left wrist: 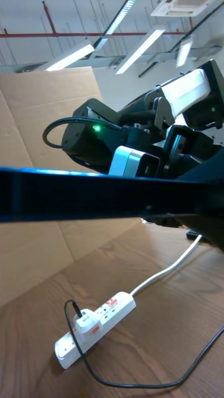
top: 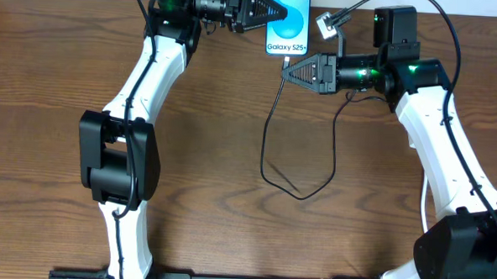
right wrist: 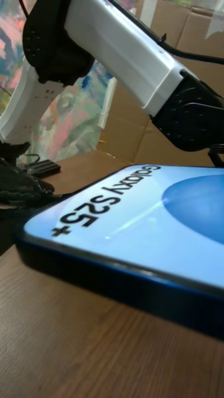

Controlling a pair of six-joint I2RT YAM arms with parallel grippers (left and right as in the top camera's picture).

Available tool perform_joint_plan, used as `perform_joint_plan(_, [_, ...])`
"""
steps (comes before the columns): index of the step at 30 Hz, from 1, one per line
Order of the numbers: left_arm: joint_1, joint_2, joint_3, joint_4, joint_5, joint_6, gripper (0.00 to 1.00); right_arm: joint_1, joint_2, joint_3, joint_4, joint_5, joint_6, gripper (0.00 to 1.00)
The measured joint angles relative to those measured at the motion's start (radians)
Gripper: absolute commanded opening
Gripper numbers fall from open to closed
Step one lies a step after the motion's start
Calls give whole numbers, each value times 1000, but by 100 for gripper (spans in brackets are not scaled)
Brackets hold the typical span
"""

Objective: Plug charger to phone and switch on socket

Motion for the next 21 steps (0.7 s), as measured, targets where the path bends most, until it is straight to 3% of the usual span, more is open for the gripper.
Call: perform_joint_plan(21, [0, 0, 0, 0, 2, 5, 7, 19, 0, 0, 24, 12, 55, 1])
